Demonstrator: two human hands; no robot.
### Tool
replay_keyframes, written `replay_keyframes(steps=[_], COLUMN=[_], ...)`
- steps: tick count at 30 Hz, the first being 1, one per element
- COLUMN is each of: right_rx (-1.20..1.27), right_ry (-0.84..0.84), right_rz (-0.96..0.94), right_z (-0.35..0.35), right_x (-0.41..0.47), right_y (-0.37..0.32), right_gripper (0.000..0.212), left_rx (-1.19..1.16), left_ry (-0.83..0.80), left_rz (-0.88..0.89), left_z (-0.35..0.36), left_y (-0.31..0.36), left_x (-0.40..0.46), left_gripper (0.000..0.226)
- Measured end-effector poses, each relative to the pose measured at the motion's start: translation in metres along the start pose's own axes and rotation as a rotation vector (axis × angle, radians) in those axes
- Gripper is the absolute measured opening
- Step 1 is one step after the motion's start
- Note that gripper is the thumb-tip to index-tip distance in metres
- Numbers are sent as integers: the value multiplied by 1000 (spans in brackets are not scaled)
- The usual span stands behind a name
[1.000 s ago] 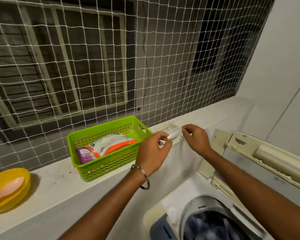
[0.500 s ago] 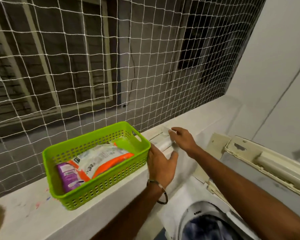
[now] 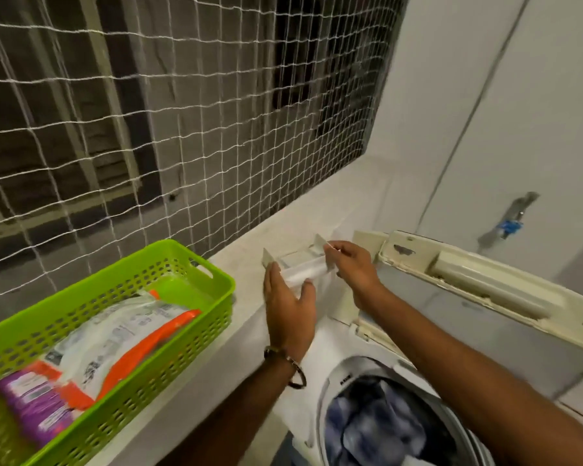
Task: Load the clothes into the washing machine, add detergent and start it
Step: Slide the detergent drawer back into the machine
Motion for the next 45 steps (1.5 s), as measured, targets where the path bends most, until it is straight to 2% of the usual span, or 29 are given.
replay_keyframes(steps=[5, 10, 13, 18, 22, 26, 28, 29, 31, 34, 40, 45], right_rx=[84, 210, 290, 405, 437, 470, 501, 516, 523, 557, 635, 594], right_ry=[192, 418, 501, 658, 728, 707, 681, 665, 634, 589, 526, 489], right_rz=[87, 190, 278, 406, 520, 600, 632, 640, 650, 701, 726, 767], right_z=[-38, -62, -66, -65, -66, -70, -74, -76, -80, -82, -90, -92], right_x=[-29, -72, -98, -133, -155, -167, -169, -168, -165, -160, -152, -147], right_y=[35, 78, 105, 150, 188, 227, 242, 251, 266, 289, 314, 329], right_gripper=[10, 20, 16, 23, 37, 48, 50, 49, 46, 51, 40, 36], left_rx=[-112, -224, -223, -204, -175, -182, -162, -166, -189, -201, -136, -109], left_ry=[-108, -197, -250, -370, -434, -513, -556, -571, -575, -599, -678, -681], left_rz=[11, -21, -53, -190, -339, -505, -591, -639, -714, -804, -873, -891], left_z=[34, 62, 75, 94, 105, 120, 130, 134, 140, 149, 163, 173], left_y=[-5, -25, -47, -86, -121, -147, -167, -177, -187, -196, -216, -226], left_x=[-23, -45, -58, -77, -87, -99, -102, -103, -105, -105, -104, -101], left_gripper=[61, 36, 30, 29, 20, 14, 31, 32, 20, 24, 27, 33])
Point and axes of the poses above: each hand's wrist, its own x-axis towards the middle knuckle, its own z-axis out of the palm, y = z × x, the point moved 1 cm from there along x, towards the middle knuckle, and after that the axes turned 14 degrees about -x, right-handed, at the moved point
